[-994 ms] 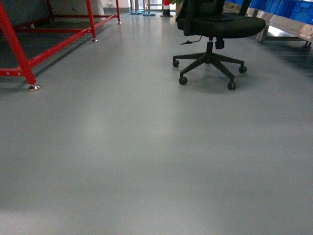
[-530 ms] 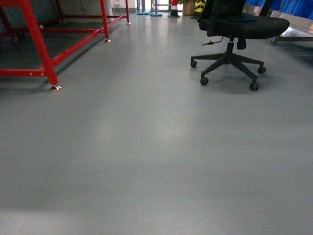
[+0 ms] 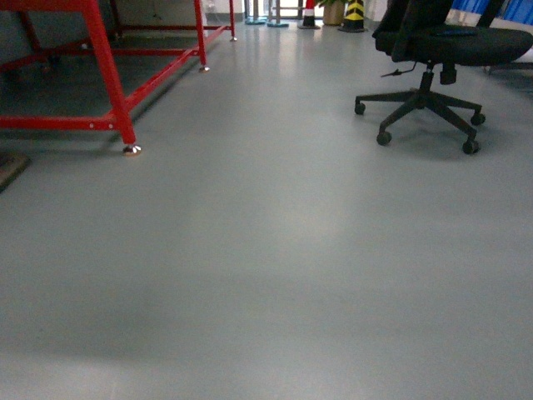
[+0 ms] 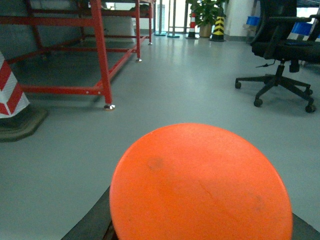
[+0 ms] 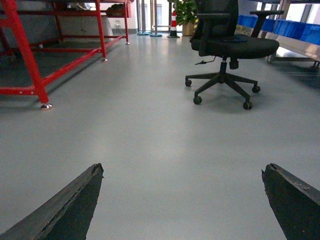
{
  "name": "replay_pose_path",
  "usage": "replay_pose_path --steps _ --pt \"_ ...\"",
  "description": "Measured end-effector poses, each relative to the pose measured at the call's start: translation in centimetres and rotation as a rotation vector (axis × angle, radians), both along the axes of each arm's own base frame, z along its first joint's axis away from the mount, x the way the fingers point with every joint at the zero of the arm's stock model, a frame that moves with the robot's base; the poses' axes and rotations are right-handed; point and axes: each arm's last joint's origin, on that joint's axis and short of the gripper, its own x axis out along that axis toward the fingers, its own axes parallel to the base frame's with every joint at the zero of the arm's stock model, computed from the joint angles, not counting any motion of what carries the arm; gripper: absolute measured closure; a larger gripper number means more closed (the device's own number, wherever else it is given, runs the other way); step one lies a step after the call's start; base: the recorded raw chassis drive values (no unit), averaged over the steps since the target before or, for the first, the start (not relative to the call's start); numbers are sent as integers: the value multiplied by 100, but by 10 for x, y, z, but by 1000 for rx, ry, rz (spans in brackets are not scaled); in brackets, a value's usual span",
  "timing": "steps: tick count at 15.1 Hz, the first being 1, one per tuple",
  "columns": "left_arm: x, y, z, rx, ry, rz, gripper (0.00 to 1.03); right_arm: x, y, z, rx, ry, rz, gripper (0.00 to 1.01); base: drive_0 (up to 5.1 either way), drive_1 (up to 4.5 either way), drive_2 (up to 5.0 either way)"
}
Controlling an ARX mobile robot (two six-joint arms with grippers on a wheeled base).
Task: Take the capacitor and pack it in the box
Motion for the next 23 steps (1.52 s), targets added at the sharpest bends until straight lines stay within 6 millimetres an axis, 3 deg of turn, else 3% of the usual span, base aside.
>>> replay_pose_path --steps 23 --pt "0 0 0 0 0 0 59 0 0 0 0 0 0 3 -507 239 239"
